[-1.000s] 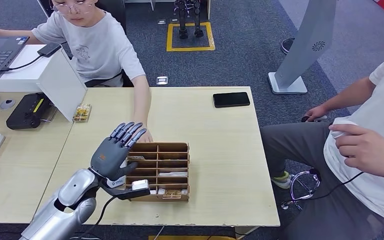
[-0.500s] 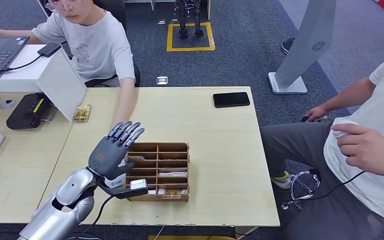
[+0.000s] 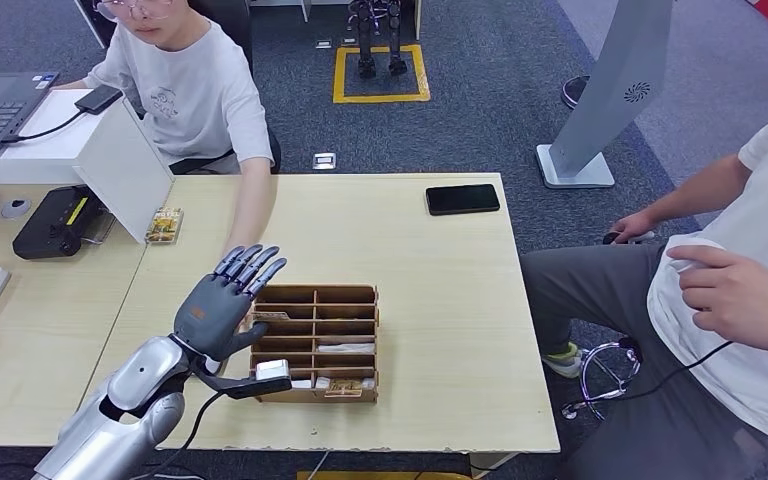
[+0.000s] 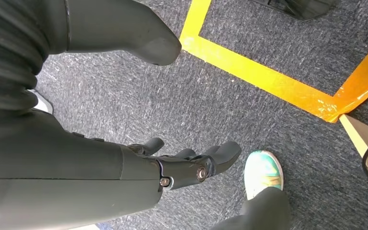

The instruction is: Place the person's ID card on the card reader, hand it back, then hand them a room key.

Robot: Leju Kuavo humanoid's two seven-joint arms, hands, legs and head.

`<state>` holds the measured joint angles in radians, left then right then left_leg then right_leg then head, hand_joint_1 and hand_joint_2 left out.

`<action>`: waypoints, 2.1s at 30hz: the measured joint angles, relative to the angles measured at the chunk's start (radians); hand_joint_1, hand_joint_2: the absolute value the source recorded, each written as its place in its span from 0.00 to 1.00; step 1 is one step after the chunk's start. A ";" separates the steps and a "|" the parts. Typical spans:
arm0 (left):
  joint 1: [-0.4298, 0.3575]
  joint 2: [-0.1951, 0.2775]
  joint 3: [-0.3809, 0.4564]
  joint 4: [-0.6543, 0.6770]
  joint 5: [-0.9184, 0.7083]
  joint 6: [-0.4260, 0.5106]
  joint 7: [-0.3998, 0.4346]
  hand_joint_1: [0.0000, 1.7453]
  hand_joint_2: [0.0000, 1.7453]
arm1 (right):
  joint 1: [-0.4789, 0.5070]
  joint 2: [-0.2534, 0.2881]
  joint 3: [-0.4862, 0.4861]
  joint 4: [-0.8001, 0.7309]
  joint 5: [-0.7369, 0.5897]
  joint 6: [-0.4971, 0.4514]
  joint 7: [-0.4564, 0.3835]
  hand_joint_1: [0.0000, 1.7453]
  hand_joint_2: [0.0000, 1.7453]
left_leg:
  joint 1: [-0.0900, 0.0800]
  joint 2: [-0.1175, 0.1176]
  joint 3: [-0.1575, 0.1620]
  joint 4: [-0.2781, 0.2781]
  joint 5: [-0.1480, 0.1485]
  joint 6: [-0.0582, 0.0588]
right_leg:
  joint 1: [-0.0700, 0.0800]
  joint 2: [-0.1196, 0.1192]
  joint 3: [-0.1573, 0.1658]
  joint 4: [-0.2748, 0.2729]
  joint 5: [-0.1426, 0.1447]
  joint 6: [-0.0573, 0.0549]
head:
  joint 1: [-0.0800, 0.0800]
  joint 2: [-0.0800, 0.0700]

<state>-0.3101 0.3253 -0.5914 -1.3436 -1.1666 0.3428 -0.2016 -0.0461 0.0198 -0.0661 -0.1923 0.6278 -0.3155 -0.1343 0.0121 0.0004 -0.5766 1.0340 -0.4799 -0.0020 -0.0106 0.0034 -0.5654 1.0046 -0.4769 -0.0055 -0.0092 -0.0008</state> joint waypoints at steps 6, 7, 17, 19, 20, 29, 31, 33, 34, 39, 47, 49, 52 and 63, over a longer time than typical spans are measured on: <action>0.000 0.004 0.000 0.000 0.020 -0.020 -0.013 0.00 1.00 | 0.000 0.000 -0.010 0.000 0.009 0.000 0.000 0.00 1.00 | 0.000 0.000 0.000 0.000 0.000 0.000 | 0.000 0.000 0.000 0.000 0.000 0.000 | 0.000 0.000; 0.000 0.004 0.000 0.000 0.033 -0.026 -0.019 0.00 1.00 | 0.000 0.000 -0.011 0.000 0.011 0.000 0.000 0.00 1.00 | 0.000 0.000 0.000 0.000 0.000 0.000 | 0.000 0.000 0.000 0.000 0.000 0.000 | 0.000 0.000; 0.002 0.007 0.001 0.000 0.092 -0.051 -0.046 0.00 1.00 | 0.000 0.000 -0.016 0.000 0.023 0.000 0.002 0.00 1.00 | 0.000 0.000 0.000 0.000 0.000 0.000 | 0.000 0.000 0.000 0.000 0.000 0.000 | 0.000 0.000; 0.003 0.007 0.001 0.000 0.095 -0.052 -0.048 0.00 1.00 | 0.000 0.000 -0.017 0.000 0.024 0.000 0.003 0.00 1.00 | 0.000 0.000 0.000 0.000 0.000 0.000 | 0.000 0.000 0.000 0.000 0.000 0.000 | 0.000 0.000; 0.003 0.007 0.001 0.000 0.096 -0.053 -0.049 0.00 1.00 | 0.000 0.000 -0.017 0.000 0.025 0.000 0.004 0.00 1.00 | 0.000 0.000 0.000 0.000 0.000 0.000 | 0.000 0.000 0.000 0.000 0.000 0.000 | 0.000 0.000; 0.006 0.007 0.001 0.000 0.104 -0.055 -0.050 0.00 1.00 | -0.001 0.000 -0.018 0.000 0.031 0.000 0.006 0.00 1.00 | 0.000 0.000 0.000 0.000 0.000 0.000 | 0.000 0.000 0.000 0.000 0.000 0.000 | 0.000 0.000; 0.007 0.007 0.001 -0.001 0.109 -0.055 -0.051 0.00 1.00 | -0.001 0.000 -0.018 0.000 0.032 0.001 0.006 0.00 1.00 | 0.000 0.000 0.000 0.000 0.000 0.000 | 0.000 0.000 0.000 0.000 0.000 0.000 | 0.000 0.000; 0.008 0.007 0.001 -0.002 0.112 -0.056 -0.052 0.00 1.00 | -0.001 0.000 -0.018 0.000 0.033 0.001 0.006 0.00 1.00 | 0.000 0.000 0.000 0.000 0.000 0.000 | 0.000 0.000 0.000 0.000 0.000 0.000 | 0.000 0.000; 0.008 0.007 0.001 -0.002 0.113 -0.057 -0.052 0.00 1.00 | -0.001 0.000 -0.018 0.000 0.033 0.001 0.006 0.00 1.00 | 0.000 0.000 0.000 0.000 0.000 0.000 | 0.000 0.000 0.000 0.000 0.000 0.000 | 0.000 0.000; 0.011 0.007 0.001 -0.005 0.131 -0.062 -0.061 0.00 1.00 | -0.001 0.000 -0.019 0.000 0.038 0.002 0.006 0.00 1.00 | 0.000 0.000 0.000 0.000 0.000 0.000 | 0.000 0.000 0.000 0.000 0.000 0.000 | 0.000 0.000; 0.017 0.002 0.002 -0.012 0.165 -0.075 -0.078 0.00 1.00 | -0.002 0.000 -0.031 -0.001 0.051 0.009 0.006 0.00 1.00 | 0.000 0.000 0.000 0.000 0.000 0.000 | 0.000 0.000 0.001 0.000 0.000 0.000 | 0.000 0.000; 0.017 0.001 0.002 -0.014 0.168 -0.076 -0.079 0.00 1.00 | -0.002 0.000 -0.032 -0.001 0.051 0.009 0.006 0.00 1.00 | 0.000 0.000 0.000 0.000 0.000 0.000 | 0.000 0.000 0.001 0.000 0.000 0.000 | 0.000 0.000; 0.017 -0.001 0.002 -0.014 0.169 -0.076 -0.080 0.00 1.00 | -0.003 0.000 -0.034 -0.001 0.052 0.009 0.006 0.00 1.00 | 0.000 0.000 0.000 0.000 0.000 0.000 | 0.000 0.000 0.001 0.000 0.000 0.000 | 0.000 0.000; 0.018 -0.002 0.002 -0.015 0.170 -0.077 -0.080 0.00 1.00 | -0.004 0.000 -0.035 -0.001 0.053 0.009 0.009 0.00 1.00 | 0.000 0.000 0.000 0.000 0.000 0.000 | 0.000 0.000 0.001 0.000 0.000 0.000 | 0.000 0.000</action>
<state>-0.2922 0.3230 -0.5894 -1.3589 -0.9965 0.2657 -0.2814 -0.0506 0.0202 -0.1016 -0.1934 0.6807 -0.3067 -0.1257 0.0119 0.0000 -0.5764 1.0340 -0.4799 -0.0020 -0.0107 0.0029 -0.5649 1.0047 -0.4770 -0.0055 -0.0092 -0.0008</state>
